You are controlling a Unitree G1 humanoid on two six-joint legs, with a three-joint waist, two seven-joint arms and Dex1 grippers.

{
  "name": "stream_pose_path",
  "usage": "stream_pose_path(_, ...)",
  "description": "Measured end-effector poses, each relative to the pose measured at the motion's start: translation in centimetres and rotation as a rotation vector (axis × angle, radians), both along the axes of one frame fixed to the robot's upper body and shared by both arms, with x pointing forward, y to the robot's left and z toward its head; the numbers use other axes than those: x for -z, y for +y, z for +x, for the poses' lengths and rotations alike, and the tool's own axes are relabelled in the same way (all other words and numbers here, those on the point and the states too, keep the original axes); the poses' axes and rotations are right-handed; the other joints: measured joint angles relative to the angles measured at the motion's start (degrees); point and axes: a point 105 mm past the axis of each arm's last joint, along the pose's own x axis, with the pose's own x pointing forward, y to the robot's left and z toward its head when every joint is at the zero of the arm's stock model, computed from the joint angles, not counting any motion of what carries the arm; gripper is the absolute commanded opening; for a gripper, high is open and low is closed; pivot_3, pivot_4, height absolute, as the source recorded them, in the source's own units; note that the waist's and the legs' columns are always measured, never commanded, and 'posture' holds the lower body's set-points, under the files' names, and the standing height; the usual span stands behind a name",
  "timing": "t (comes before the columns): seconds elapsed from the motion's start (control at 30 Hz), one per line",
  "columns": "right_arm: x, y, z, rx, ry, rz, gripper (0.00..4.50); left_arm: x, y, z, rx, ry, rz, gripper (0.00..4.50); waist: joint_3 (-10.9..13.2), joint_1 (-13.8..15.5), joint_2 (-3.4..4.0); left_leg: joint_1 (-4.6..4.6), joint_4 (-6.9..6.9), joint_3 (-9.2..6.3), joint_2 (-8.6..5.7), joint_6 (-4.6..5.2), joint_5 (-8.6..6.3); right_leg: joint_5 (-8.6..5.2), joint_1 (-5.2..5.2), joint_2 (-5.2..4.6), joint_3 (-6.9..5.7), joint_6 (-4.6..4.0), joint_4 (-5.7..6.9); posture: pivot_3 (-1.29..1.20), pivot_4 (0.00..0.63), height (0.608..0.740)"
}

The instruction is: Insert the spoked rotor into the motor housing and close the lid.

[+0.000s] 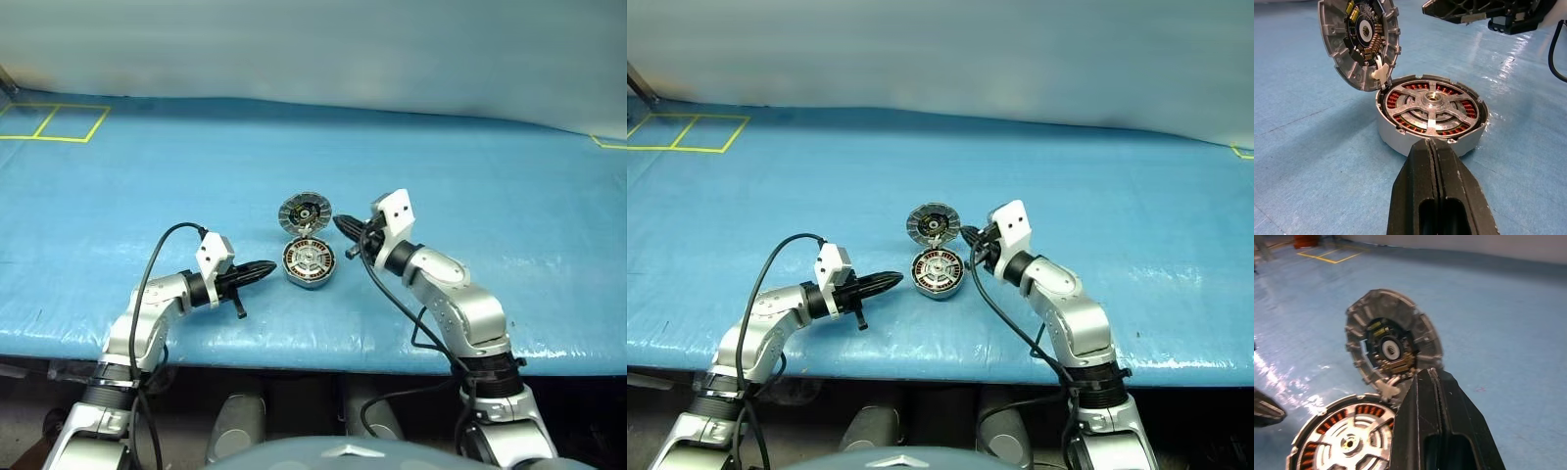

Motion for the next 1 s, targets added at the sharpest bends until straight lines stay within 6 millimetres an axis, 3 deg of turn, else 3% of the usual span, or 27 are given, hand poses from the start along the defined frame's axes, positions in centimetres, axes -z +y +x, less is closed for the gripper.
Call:
stream_pose_path(0.23, 1.0, -1.1, 3.2, 0.162, 0.047, -0.077, 0.01, 0.0, 0.1, 0.0, -0.014, -0.010, -0.004, 0.00, 0.0, 0.0, 0.01, 0.00, -0.03, 0.00, -0.01, 0.00, 0.00, 0.01, 0.01, 0.00, 0.00, -0.01, -0.01, 0.00, 0.150, 0.740)
stream_pose_path(0.4, 2.1, -1.2, 3.9, 0.179, 0.070, -0.126, 0.01, 0.3, 0.8, 0.2, -0.084, -0.013, -0.011, 0.00, 0.0, 0.0, 0.05, -0.01, -0.05, 0.00, -0.01, 0.01, 0.00, 0.00, -0.01, 0.00, 0.01, -0.01, 0.00, 0.00, 0.150, 0.740)
stream_pose_path(0.53, 2.0, -1.6, 3.8, 0.187, 0.064, -0.130, 0.01, -0.9, 2.2, 1.8, -0.229, -0.063, -0.058, 0.00, 0.0, 0.1, 0.05, -0.01, -0.03, -0.02, -0.02, 0.01, 0.01, 0.01, 0.01, 0.00, 0.00, -0.01, 0.00, 0.00, 0.150, 0.740)
stream_pose_path(0.7, 2.2, -1.9, 1.2, 0.101, 0.061, -0.116, 0.01, -4.2, 3.9, 4.4, -0.336, -0.124, -0.147, 0.00, 0.0, 0.3, 0.05, -0.01, -0.03, -0.04, -0.04, 0.01, 0.00, 0.01, 0.06, 0.00, 0.00, 0.00, -0.02, 0.00, 0.150, 0.740)
stream_pose_path(0.87, 2.3, -1.5, -3.1, -0.073, 0.054, -0.102, 0.01, -4.8, 4.3, 7.4, -0.389, -0.105, -0.159, 0.00, 0.0, 0.3, 0.05, 0.02, 0.01, -0.08, -0.03, 0.01, 0.01, 0.01, 0.08, 0.04, -0.01, 0.01, 0.01, 0.00, 0.150, 0.740)
stream_pose_path(1.0, 2.2, -0.9, -6.0, -0.185, 0.052, -0.087, 0.01, -5.9, 3.1, 10.2, -0.406, -0.078, -0.217, 0.00, 0.0, 0.2, 0.01, 0.01, 0.15, -0.07, -0.05, 0.01, 0.01, 0.04, 0.19, 0.04, 0.00, 0.07, -0.05, 0.00, 0.150, 0.740)
